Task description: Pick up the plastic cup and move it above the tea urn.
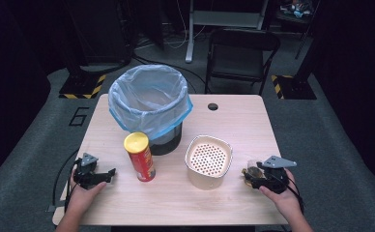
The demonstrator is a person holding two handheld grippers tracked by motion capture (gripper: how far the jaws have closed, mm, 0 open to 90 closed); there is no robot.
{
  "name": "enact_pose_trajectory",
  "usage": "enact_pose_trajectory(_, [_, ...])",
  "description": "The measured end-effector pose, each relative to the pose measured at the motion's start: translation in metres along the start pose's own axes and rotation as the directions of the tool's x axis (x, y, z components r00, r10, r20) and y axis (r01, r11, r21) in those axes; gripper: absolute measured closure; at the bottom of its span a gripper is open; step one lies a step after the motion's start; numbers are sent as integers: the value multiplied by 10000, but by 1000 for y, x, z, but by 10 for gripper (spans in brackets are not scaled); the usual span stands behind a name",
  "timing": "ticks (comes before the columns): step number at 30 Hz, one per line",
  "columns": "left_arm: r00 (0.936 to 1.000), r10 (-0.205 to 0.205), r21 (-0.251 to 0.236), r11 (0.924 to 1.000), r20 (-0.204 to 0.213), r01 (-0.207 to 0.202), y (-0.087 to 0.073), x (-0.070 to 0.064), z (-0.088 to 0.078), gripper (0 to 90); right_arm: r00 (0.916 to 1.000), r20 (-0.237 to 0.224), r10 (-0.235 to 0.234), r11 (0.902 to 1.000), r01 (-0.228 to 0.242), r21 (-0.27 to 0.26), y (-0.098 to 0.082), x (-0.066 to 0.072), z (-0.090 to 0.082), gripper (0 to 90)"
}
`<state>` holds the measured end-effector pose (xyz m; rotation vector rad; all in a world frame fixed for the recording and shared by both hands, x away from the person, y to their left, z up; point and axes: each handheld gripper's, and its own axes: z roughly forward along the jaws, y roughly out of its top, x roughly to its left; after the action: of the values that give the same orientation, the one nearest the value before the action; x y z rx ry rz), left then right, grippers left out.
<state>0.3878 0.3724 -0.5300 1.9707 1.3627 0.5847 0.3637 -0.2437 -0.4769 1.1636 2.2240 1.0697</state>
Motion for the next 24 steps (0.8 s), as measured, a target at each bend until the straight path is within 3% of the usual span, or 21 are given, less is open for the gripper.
enact_pose_trajectory(10, [10000,0,-1,10000,-2,0,0,0,0,116,9998,26,183,9998,-183,-63,-4,-10,3,267])
enact_pose_trajectory(13, [10000,-2,-2,10000,-1,2,0,0,0,116,9998,-6,220,9997,-220,-64,-4,-11,3,131])
enact_pose_trajectory(15, [10000,-2,-1,10000,-1,2,0,0,0,116,9989,-134,445,9990,-446,-92,-4,-11,3,129])
enact_pose_trajectory(19, [10000,-1,1,10000,-1,1,0,0,0,116,9992,-53,405,9991,-406,-80,-2,-10,2,99])
enact_pose_trajectory(24, [10000,-2,-2,10000,1,2,0,0,0,116,9996,-11,283,9986,-284,-440,6,-9,-7,96])
